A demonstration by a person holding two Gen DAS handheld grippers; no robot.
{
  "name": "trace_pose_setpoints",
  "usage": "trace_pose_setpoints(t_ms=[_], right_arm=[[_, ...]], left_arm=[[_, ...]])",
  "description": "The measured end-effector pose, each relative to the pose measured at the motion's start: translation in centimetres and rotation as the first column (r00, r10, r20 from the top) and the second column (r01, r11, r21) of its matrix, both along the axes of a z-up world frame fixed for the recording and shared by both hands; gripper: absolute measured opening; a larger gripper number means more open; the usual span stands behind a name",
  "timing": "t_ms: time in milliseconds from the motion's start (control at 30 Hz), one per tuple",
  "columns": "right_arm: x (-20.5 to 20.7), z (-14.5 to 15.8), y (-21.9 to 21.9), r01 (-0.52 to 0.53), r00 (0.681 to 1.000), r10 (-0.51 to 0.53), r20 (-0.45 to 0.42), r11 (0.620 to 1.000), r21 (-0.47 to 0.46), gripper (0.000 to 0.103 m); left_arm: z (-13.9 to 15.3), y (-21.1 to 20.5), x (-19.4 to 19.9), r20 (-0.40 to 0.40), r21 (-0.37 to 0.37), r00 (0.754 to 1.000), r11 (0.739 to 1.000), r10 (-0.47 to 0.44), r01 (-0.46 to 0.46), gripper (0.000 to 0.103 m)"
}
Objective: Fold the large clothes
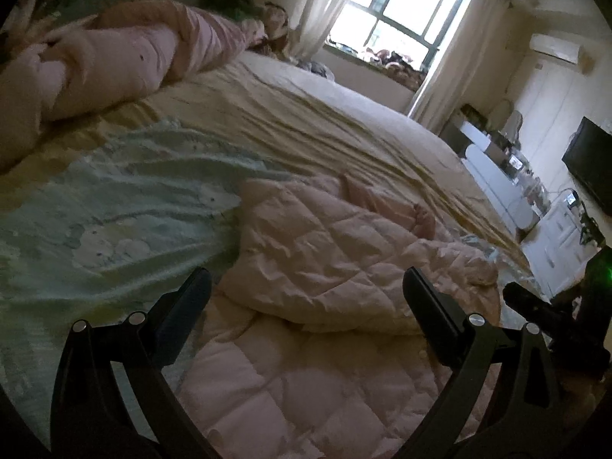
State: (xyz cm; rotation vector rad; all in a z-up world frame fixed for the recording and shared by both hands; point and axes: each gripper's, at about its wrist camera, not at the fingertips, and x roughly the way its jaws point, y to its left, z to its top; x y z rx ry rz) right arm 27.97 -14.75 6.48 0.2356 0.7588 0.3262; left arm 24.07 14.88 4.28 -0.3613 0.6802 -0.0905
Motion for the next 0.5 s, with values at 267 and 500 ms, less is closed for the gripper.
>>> trace_pose_setpoints(t_ms=[267,500], right_arm=[[-1.5,1.6,-0.2,-0.019,0.999,0.018,0.042,1.0,0.018,0.098],[-3.3,3.3,-0.8,-0.045,0.996,0.041,0.078,0.998,0.044,0.098]], left_arm=[[1.9,0.1,-4.3,0.057,0.022,0.998,1.0,0.014,-0.016,0.094],[2.9,-1.0,-6.4,0.065,0.048,0.998,0.999,0.008,-0.012,0.094]])
